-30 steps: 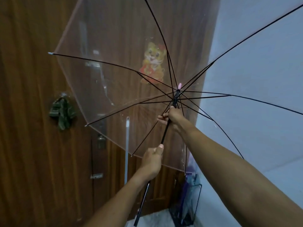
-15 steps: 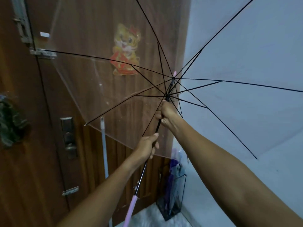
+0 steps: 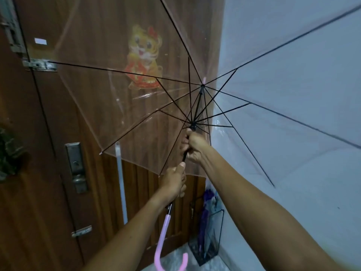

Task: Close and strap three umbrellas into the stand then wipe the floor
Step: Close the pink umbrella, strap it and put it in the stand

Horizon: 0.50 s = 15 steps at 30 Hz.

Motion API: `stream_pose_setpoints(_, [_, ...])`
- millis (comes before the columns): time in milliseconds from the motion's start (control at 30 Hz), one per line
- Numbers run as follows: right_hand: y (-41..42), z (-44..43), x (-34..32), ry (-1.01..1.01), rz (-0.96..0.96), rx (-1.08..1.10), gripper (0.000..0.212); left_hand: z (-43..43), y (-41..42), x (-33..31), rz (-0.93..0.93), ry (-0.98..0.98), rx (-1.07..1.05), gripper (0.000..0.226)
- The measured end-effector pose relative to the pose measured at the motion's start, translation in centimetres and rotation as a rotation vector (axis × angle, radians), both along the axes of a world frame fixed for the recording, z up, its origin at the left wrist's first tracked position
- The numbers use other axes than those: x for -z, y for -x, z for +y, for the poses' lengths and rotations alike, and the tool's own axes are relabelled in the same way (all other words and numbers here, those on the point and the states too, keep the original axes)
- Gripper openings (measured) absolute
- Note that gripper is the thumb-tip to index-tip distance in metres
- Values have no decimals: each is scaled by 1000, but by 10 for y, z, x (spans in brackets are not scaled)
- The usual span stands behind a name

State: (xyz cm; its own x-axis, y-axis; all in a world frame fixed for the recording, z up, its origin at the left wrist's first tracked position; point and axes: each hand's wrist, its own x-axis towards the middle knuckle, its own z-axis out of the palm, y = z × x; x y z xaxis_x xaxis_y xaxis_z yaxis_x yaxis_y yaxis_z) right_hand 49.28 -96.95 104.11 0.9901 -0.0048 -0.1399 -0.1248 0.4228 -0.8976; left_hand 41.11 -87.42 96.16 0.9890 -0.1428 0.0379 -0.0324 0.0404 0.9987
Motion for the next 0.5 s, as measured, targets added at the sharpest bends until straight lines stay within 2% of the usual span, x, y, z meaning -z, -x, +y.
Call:
stream_pose_setpoints(233, [-11,-23,16,-28,-75,121,44,-9,6,-3,-30,-149,59,50])
stream_pose_setpoints(400, [-26,-53,1,12,-79,166,37,-5,28,14,87,-121,187,48])
stream_pose_setpoints(500, [-30,-57,-6,24,-89,170,36,-16,33,16,18,-84,102,47])
